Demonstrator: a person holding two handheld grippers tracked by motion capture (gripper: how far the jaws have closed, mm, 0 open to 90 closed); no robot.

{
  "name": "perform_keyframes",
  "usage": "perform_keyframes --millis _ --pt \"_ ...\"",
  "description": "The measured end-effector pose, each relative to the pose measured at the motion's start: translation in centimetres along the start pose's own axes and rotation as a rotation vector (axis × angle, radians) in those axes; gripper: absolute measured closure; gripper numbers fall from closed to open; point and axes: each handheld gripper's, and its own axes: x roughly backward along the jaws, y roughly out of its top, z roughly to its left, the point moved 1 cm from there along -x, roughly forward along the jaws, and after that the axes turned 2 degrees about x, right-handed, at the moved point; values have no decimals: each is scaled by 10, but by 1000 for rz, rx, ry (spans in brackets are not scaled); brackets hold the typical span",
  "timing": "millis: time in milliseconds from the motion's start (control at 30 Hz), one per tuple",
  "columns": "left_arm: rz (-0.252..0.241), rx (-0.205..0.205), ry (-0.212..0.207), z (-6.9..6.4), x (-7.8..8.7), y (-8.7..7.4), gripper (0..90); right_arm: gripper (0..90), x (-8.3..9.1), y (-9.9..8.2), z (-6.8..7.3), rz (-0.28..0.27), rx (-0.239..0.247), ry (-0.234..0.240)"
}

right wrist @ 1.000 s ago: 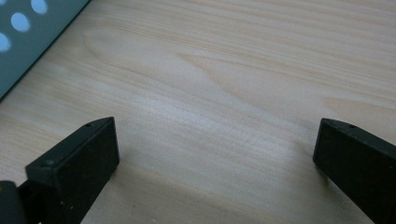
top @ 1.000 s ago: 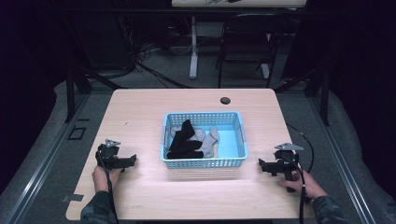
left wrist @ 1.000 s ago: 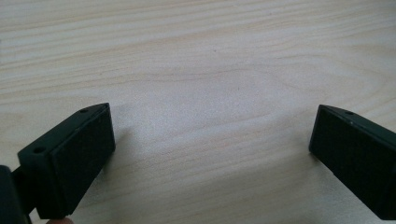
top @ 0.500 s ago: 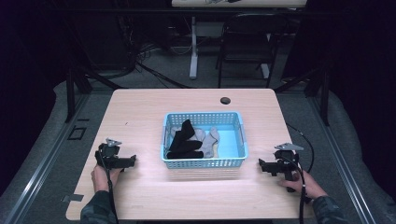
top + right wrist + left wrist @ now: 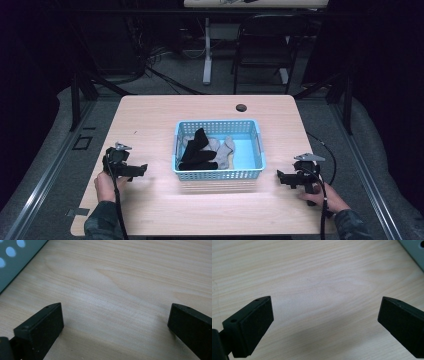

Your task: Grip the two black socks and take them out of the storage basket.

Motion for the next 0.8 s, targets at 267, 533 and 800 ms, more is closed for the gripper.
perform_keyframes --millis 267,533,800 --pt "-1 -6 -59 -7 15 17 2 0 0 0 0 1 0 0" --pt "4 -35 -113 -24 26 36 2 0 0 0 0 0 0 0" --pt "17 -78 -120 -40 32 58 2 0 0 0 0 0 -1 -1"
